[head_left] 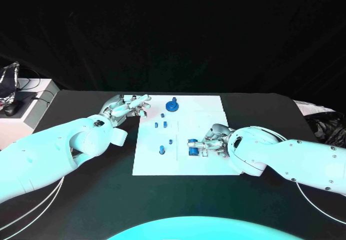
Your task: Assemble the parts on the task board
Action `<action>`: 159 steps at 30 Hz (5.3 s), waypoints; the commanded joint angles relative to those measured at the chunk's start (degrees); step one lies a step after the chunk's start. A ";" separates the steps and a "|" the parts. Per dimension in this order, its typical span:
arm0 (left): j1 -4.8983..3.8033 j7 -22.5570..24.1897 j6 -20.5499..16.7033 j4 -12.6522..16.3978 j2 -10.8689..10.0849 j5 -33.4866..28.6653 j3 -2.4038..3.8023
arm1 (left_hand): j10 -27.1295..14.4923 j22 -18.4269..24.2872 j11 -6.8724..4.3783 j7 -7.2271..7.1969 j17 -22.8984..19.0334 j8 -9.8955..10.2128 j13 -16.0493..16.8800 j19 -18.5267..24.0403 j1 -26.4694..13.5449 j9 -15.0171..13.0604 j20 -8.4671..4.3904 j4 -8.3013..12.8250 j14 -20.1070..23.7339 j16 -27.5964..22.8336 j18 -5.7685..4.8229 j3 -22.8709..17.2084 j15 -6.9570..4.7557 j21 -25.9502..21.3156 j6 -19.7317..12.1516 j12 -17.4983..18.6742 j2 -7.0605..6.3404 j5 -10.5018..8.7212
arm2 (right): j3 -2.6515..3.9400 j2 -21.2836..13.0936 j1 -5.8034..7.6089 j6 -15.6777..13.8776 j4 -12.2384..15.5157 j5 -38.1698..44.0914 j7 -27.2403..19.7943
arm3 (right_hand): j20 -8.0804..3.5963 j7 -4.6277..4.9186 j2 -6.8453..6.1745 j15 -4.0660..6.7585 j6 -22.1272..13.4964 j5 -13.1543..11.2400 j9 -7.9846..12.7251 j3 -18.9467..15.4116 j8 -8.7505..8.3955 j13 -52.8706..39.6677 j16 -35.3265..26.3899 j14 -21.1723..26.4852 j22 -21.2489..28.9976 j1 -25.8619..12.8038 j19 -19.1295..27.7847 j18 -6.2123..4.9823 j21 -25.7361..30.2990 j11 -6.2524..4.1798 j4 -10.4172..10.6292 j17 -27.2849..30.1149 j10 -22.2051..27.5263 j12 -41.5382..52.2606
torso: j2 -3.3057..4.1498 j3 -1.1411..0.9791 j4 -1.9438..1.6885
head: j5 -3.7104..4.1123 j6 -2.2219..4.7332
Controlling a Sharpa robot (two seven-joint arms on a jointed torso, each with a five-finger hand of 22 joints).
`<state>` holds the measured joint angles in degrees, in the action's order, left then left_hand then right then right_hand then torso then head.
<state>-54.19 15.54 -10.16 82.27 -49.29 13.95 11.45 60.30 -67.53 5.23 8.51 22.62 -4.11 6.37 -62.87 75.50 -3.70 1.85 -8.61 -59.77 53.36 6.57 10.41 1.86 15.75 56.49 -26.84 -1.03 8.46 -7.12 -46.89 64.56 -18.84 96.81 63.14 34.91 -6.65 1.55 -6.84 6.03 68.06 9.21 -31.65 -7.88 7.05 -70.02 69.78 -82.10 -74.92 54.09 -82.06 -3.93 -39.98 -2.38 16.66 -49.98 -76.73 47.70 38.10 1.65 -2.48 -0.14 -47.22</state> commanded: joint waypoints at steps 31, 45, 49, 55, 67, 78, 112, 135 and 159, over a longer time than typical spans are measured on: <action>1.05 2.12 0.82 1.16 -0.38 0.03 0.06 | -0.30 -0.28 -0.29 -0.35 -0.21 -0.05 -0.04 -0.14 0.27 -0.05 0.23 0.29 0.24 0.46 -0.84 -0.36 0.14 -0.43 0.44 -0.43 0.09 -0.14 | 0.37 -14.29 3.31 15.13 0.53 9.56 -1.83 | 0.44 0.96 7.14 -0.50 -0.61 9.19 -2.87 -0.83 -3.08 -4.73 2.58 -0.15 -5.65 9.53 -0.22 0.36 -6.04 0.23 -12.65 -3.40 -1.69 6.87 | -0.10 -0.01 0.31 | 1.67 0.64; 1.18 1.42 0.88 1.16 -0.41 0.03 0.06 | -0.27 -0.39 -0.29 -0.36 -0.28 -0.03 -0.10 -0.22 0.41 -0.05 0.21 1.09 0.22 0.47 -0.86 0.31 0.13 -0.58 0.47 -0.38 1.21 -0.04 | 0.22 -11.68 1.41 13.02 0.24 10.27 0.35 | 0.39 0.81 6.54 -0.45 -0.38 9.40 -2.91 -0.39 -2.96 -4.81 2.46 -0.17 -5.62 8.97 -0.23 0.36 -5.99 0.14 -11.56 -3.38 -1.80 6.88 | -0.10 0.36 -0.15 | 2.39 0.19; 1.19 1.24 0.84 1.19 -0.48 0.03 0.06 | -0.27 -0.40 -0.30 -0.35 -0.29 -0.03 -0.11 -0.24 0.44 -0.05 0.20 1.13 0.22 0.46 -0.85 0.31 0.13 -0.58 0.47 -0.37 1.28 -0.04 | 0.20 -11.33 1.04 13.14 0.11 10.23 0.55 | 0.37 0.76 6.43 -0.42 -0.25 9.53 -3.01 -0.28 -2.93 -4.84 2.47 -0.19 -5.62 8.99 -0.20 0.37 -5.99 0.11 -11.39 -3.44 -1.80 6.88 | -0.06 0.52 -0.35 | 2.54 0.08; 1.19 1.12 0.86 1.22 -0.55 0.03 0.06 | -0.27 -0.40 -0.30 -0.35 -0.29 -0.03 -0.11 -0.24 0.44 -0.05 0.20 1.13 0.22 0.46 -0.85 0.31 0.13 -0.58 0.47 -0.37 1.28 -0.04 | 0.15 -10.62 0.50 13.57 -0.86 11.14 1.02 | 0.34 0.68 6.83 -0.39 -0.07 9.94 -3.25 -0.05 -2.83 -4.84 2.43 -0.16 -5.63 9.46 -0.21 0.40 -6.03 0.05 -11.71 -3.42 -1.79 6.82 | -0.15 0.72 -0.65 | 2.74 -0.06; 1.19 0.83 1.02 1.34 -0.75 0.03 0.06 | -0.25 -0.46 -0.29 -0.33 -0.31 -0.05 -0.14 -0.30 0.38 -0.06 0.19 1.35 0.20 0.49 -0.85 0.60 0.13 -0.66 0.52 -0.35 1.61 -0.05 | 0.01 -9.59 -0.32 14.71 -1.93 13.24 1.57 | 0.29 0.61 7.94 -0.28 -0.22 9.63 -3.76 0.84 -2.88 -4.82 2.27 -0.15 -5.57 11.97 -0.09 0.45 -5.73 0.02 -14.68 -3.40 -1.62 6.55 | -0.18 0.97 -1.23 | 3.05 -0.32; 1.19 0.67 1.06 1.39 -0.89 0.03 0.06 | -0.21 -0.49 -0.31 -0.33 -0.32 -0.04 -0.13 -0.33 0.46 -0.05 0.19 1.42 0.17 0.51 -0.84 0.67 0.11 -0.70 0.54 -0.40 1.92 -0.10 | -0.04 -9.10 -0.81 14.78 -1.83 13.47 0.97 | -0.06 0.37 7.60 -0.03 -1.68 15.49 -4.25 19.73 -2.35 -4.43 1.85 -0.13 -5.59 16.74 0.13 0.66 -5.65 -0.24 -25.67 -3.42 -1.27 5.74 | -0.28 1.26 -1.67 | 3.33 -0.59; 1.18 1.40 2.68 1.58 -0.86 0.51 0.06 | -0.26 -0.66 -0.32 -0.39 -0.31 0.06 -0.18 -0.26 0.20 -0.03 0.21 1.88 0.28 0.47 -0.89 0.76 0.13 -0.89 0.14 -0.24 0.80 0.10 | 0.02 -5.58 1.72 5.16 0.35 -5.89 -1.63 | 0.18 1.34 7.27 -0.22 -2.54 18.46 -9.36 27.66 -1.29 -3.88 1.25 -0.10 -5.37 13.15 0.61 0.13 -5.31 -0.09 -29.47 -2.96 -1.34 5.16 | -0.39 1.83 -2.83 | 4.12 -0.86; 1.18 1.50 2.35 1.66 -1.07 0.52 0.07 | -0.29 -0.76 -0.33 -0.36 -0.24 -0.01 -0.15 -0.32 0.07 -0.05 0.19 1.41 0.26 0.48 -0.90 0.24 0.11 -0.99 -0.73 -0.20 0.50 0.01 | -0.06 -4.28 0.05 3.96 -0.02 -2.31 0.32 | 0.17 1.19 7.32 -0.17 -2.22 18.21 -9.27 27.22 -1.46 -3.60 0.97 -0.10 -5.25 12.97 0.70 0.08 -4.83 -0.16 -29.74 -2.52 -1.38 4.81 | -0.45 1.98 -3.35 | 4.18 -1.40; 1.18 1.11 2.58 1.64 -1.21 0.52 0.06 | -0.30 -0.85 -0.33 -0.38 -0.23 -0.03 -0.11 -0.34 0.11 -0.05 0.20 1.27 0.28 0.46 -0.89 0.17 0.12 -1.08 -0.57 -0.23 0.51 -0.01 | 0.11 -6.84 0.06 0.87 3.36 -0.58 1.59 | 0.06 1.12 7.07 -0.08 -1.84 18.63 -9.07 27.19 -1.48 -3.46 1.00 -0.13 -5.26 13.00 0.55 0.11 -4.86 -0.26 -29.99 -2.54 -1.61 4.68 | -0.54 2.23 -3.69 | 4.50 -1.81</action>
<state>-53.01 16.20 -8.54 83.76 -50.56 14.35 11.47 60.10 -68.33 5.02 8.10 22.36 -4.11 6.29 -62.86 75.50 -3.69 1.84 -7.27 -59.58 53.58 6.57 10.96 2.05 14.93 55.90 -27.06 -0.12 8.46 -7.02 -53.73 64.66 -17.62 100.09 61.75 36.04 -6.44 2.59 0.02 5.58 65.79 27.64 -40.75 4.85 5.18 -73.54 71.11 -82.33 -74.93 66.94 -81.85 -3.47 -45.08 -2.12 1.40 -52.52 -77.62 52.66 37.56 3.85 -6.14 4.35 -49.05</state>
